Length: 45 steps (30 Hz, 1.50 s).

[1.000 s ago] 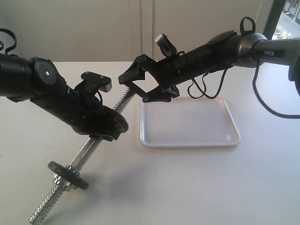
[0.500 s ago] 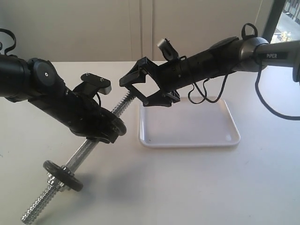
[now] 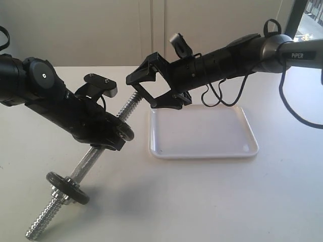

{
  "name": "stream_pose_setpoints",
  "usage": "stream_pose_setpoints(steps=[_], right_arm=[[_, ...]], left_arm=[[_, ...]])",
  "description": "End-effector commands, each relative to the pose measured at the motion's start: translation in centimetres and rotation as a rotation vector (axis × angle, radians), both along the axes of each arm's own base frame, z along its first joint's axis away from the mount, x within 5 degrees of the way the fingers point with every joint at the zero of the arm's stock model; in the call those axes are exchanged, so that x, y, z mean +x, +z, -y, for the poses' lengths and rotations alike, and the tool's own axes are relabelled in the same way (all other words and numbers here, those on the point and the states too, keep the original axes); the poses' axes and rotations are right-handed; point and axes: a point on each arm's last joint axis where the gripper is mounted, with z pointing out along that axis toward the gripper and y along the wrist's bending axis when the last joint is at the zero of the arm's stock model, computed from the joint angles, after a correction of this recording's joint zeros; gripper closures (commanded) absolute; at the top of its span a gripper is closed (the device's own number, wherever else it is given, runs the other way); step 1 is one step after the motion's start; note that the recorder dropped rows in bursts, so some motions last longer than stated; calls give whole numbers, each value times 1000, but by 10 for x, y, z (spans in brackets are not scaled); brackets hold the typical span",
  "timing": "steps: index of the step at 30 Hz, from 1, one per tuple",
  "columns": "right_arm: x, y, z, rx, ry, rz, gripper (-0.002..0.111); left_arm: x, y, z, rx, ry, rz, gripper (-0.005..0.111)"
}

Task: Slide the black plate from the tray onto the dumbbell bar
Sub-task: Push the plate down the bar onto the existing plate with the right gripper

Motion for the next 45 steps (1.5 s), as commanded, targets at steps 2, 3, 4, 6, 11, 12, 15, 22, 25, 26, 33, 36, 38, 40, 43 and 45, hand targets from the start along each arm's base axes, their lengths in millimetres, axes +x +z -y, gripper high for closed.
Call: stream_pose_setpoints(steps=[2,3,4,6,11,12,15,22,25,26,33,36,38,40,43,45], right_arm=[[-25,39,-13,122,150,-43,108],[-26,40,-13,119,152,-39,108],[-27,41,-14,119,154,-40,108],[-30,40,-16,106,168,-38,108],[-43,34,-32,92,216,-56,108],[-44,34,-34,87,223,-50,108],[-43,33,-32,80,235,-21,108],[-35,29,-14,29,216,-6,108],[-33,29,-11,29,210,-6,108],[-33,29,-11,29,210,-6,108],[-34,28,-13,29,211,-12,108],[-46,34,-30,35,256,0,108],[-47,34,-31,35,257,-4,108],[-46,35,-32,47,250,-11,108],[-49,36,-37,65,253,-18,108],[-53,36,-42,73,264,-25,108]], left_arm=[[13,38,2,-110,83,205,107],[13,38,2,-110,84,207,107],[14,38,2,-106,82,211,107],[14,38,2,-105,81,213,107],[14,38,2,-104,80,216,107],[14,38,2,-102,78,216,107],[13,38,2,-97,69,207,107],[12,37,2,-88,60,202,107],[12,37,2,-83,56,205,107],[12,37,1,-81,55,206,107],[7,51,-2,-77,35,248,107],[7,52,-2,-67,27,256,107],[7,52,-2,-67,27,256,107],[7,52,-2,-71,35,259,107],[9,53,-3,-78,46,276,107],[10,54,-2,-90,59,287,107]])
